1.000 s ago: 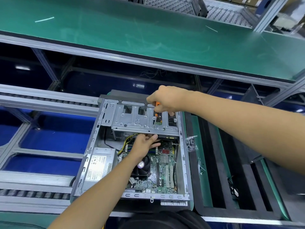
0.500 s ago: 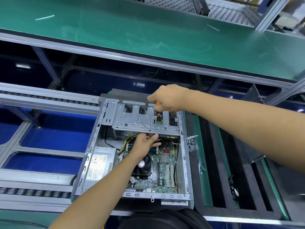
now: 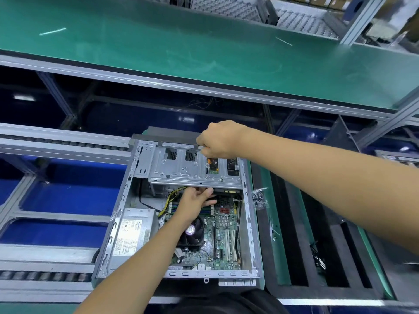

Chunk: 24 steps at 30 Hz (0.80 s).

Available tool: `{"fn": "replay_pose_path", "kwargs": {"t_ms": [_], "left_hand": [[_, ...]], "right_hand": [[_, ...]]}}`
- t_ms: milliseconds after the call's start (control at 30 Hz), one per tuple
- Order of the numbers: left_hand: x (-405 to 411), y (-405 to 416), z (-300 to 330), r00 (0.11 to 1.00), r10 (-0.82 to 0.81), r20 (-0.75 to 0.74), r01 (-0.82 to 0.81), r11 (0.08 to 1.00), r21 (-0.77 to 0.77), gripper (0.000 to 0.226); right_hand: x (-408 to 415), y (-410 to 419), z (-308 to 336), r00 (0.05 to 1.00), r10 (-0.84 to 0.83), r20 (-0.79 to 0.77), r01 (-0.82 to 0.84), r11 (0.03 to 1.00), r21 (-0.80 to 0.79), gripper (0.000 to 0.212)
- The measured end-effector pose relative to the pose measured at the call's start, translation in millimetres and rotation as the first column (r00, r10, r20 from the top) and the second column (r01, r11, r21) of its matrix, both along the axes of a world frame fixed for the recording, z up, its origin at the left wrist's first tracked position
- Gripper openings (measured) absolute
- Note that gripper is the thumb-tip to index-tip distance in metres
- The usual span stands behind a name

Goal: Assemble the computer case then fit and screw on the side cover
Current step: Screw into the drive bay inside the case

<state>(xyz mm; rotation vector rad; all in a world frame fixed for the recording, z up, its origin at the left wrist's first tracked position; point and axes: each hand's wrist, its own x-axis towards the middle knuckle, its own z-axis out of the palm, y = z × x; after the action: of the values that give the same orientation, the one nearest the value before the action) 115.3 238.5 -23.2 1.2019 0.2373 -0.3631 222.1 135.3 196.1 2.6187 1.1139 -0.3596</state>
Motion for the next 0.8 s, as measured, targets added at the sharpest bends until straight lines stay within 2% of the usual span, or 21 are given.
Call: {"fn": "replay_pose_path", "kwargs": {"t_ms": [33, 133, 200, 267, 333, 400, 467, 533, 633, 700, 767, 800], "left_hand": [[0, 0, 0, 1.0, -0.001, -0.004, 0.001, 1.0, 0.002, 0.019], [0, 0, 1, 1.0, -0.006, -0.003, 0.006, 1.0, 0.005, 0.02], [-1, 1, 2, 1.0, -0.011, 0.002, 0.011, 1.0, 0.004, 0.02], [-1, 0, 2, 1.0, -0.013, 0.0, 0.013, 1.0, 0.008, 0.02], [-1, 1, 0, 1.0, -0.009, 0.0, 0.009, 1.0, 0.011, 0.02], [0, 1, 0, 1.0, -0.017, 0.006, 0.017, 1.0, 0.025, 0.022], [0, 1, 0, 1.0, -0.026, 0.002, 0.026, 0.999, 0.042, 0.024], [0, 1, 1, 1.0, -0.024, 0.006, 0.024, 0.999, 0.047, 0.023], [-1, 1, 4, 1.0, -0.025, 0.01, 0.024, 0.999, 0.048, 0.024], [-1, 1, 5, 1.0, -0.023, 0.006, 0.023, 0.999, 0.048, 0.025], [-1, 1, 6, 1.0, -0.024, 0.002, 0.024, 0.998, 0.05, 0.024], [-1, 1, 6, 1.0, -0.024, 0.0, 0.024, 0.998, 0.049, 0.022]], "right_hand": [[0, 0, 0, 1.0, -0.012, -0.022, 0.012, 1.0, 0.0, 0.008], [-1, -3, 8, 0.973, 0.005, -0.232, 0.008, 0.998, 0.058, 0.034], [-3, -2, 12, 0.959, 0.077, -0.272, -0.047, 0.992, 0.115, 0.035], [-4, -1, 11, 0.973, 0.149, -0.177, -0.125, 0.982, 0.139, 0.026], [-4, 1, 8, 0.987, 0.153, -0.048, -0.146, 0.981, 0.126, 0.016], [-5, 0, 6, 0.99, 0.133, 0.043, -0.135, 0.989, 0.055, 0.018], [-5, -1, 4, 0.996, 0.084, 0.005, -0.084, 0.996, 0.043, 0.025], [-4, -1, 6, 0.993, 0.046, -0.112, -0.034, 0.994, 0.1, 0.031], [-3, -1, 11, 0.969, 0.106, -0.222, -0.076, 0.987, 0.142, 0.031], [-2, 0, 11, 0.976, 0.146, -0.161, -0.125, 0.983, 0.134, 0.018], [1, 1, 7, 0.989, 0.143, -0.032, -0.14, 0.987, 0.077, 0.005], [2, 0, 4, 0.991, 0.135, 0.02, -0.136, 0.99, 0.041, 0.01]]}}
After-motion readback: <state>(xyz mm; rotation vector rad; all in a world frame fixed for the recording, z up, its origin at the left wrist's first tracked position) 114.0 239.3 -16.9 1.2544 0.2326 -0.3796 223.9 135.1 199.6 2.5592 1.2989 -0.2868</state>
